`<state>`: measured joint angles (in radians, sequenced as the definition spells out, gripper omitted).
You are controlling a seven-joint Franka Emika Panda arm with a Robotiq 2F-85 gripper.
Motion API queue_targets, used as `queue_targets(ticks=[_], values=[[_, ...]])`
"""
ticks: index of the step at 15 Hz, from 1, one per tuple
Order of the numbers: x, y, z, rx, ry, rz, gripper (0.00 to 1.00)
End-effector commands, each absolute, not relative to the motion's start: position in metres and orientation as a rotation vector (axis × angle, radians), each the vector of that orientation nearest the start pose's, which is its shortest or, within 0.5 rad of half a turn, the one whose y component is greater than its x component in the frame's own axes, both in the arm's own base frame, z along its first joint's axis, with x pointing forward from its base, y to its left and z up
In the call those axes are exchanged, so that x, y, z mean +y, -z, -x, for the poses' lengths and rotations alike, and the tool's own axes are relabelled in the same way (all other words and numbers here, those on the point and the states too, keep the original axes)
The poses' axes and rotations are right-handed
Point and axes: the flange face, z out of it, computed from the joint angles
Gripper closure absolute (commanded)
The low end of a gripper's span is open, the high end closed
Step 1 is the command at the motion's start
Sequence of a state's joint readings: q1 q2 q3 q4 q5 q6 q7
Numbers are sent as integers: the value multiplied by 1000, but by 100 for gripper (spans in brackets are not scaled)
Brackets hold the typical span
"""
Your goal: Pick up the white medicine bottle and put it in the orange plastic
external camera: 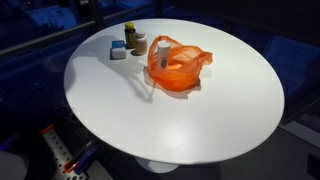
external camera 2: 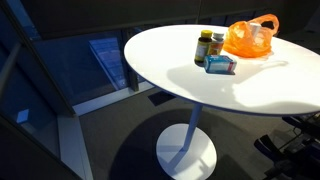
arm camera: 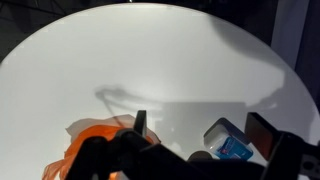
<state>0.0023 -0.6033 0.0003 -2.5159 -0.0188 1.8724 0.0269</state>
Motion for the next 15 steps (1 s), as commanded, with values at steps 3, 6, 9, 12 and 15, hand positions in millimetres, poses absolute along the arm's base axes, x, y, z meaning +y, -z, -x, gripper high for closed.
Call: queue_targets(ticks=[3,6,9,12,15], values=[[7,-481,-380,36,-72,3174,0],[10,-484,-396,41,-56,3185,0],[11,-488,-415,56,-27,3190,0],[11,-488,-434,67,-25,3183,0],[9,-481,-455,90,-25,3164,0]])
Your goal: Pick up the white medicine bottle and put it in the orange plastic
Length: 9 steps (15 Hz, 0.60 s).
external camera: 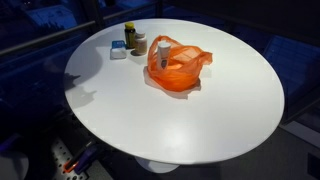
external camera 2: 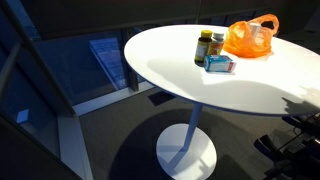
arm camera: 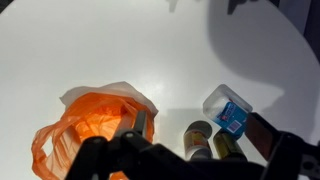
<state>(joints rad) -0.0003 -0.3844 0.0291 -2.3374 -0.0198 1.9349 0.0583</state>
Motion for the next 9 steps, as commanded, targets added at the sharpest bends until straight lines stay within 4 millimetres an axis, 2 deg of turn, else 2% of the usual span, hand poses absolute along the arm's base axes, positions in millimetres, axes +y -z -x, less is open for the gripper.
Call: queue_targets(ticks=[1,9], values=[[9,-478,-461,97,-28,3161,0],[0,-454,-511,259,47,3153,0]])
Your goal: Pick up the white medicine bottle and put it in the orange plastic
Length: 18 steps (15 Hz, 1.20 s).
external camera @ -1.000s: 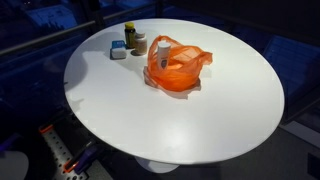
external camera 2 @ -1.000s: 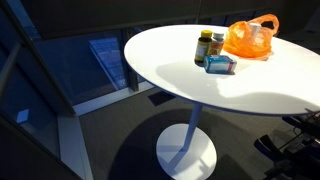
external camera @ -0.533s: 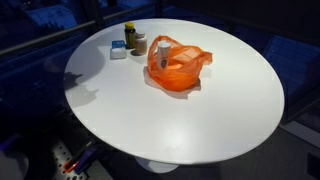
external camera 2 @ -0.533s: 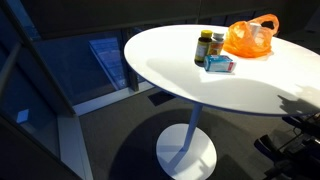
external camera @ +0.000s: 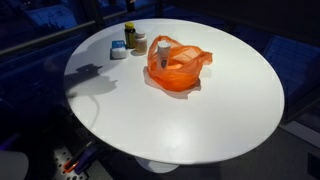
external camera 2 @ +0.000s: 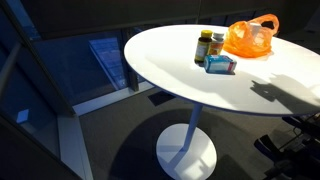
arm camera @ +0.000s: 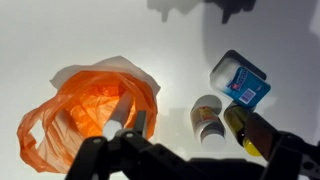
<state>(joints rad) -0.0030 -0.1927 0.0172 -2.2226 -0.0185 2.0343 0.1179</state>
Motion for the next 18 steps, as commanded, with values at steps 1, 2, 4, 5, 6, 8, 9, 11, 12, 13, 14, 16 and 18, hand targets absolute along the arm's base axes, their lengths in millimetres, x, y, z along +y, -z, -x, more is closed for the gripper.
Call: queue_targets(ticks=[1,2,4,5,6,8,9,11,12,13,14,16,18], values=[[-2,-450,-516,301,46,3148,0],[-4,-446,-520,339,56,3144,0],[-7,-441,-527,400,71,3134,0],[-8,-441,-529,417,76,3138,0],[-6,-446,-527,416,92,3147,0],[-5,-437,-522,380,60,3137,0],[-5,-437,-523,384,66,3136,0],[-5,-437,-525,405,71,3154,0],[-5,-434,-529,411,67,3152,0],[-4,-430,-533,398,57,3144,0],[-4,-426,-536,402,60,3143,0],[-3,-418,-544,399,73,3135,0],[-3,-410,-553,394,94,3132,0]])
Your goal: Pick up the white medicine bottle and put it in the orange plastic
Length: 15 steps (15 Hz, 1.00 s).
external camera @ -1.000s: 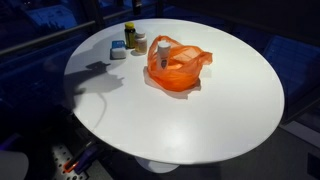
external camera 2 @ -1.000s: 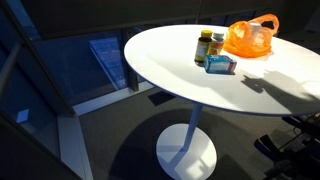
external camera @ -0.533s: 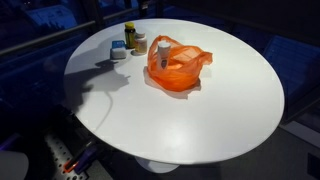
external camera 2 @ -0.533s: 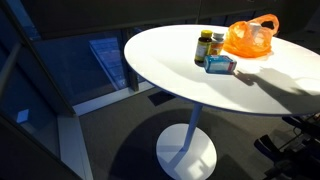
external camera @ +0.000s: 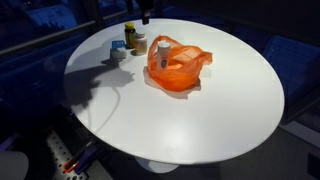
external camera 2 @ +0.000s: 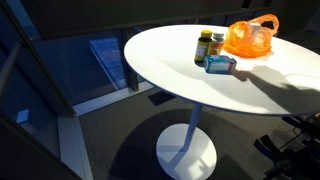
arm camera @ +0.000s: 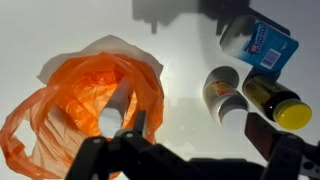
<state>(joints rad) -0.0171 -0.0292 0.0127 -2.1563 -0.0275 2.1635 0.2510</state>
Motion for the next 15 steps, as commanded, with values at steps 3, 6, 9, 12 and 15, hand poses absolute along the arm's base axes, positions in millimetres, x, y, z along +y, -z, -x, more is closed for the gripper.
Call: queue_targets(ticks=[3,6,9,12,15], values=[[-2,-396,-571,379,114,3111,0],[2,-385,-586,364,120,3100,0],[12,-372,-598,332,113,3104,0],[23,-362,-608,303,91,3108,0],[34,-353,-615,275,70,3115,0]])
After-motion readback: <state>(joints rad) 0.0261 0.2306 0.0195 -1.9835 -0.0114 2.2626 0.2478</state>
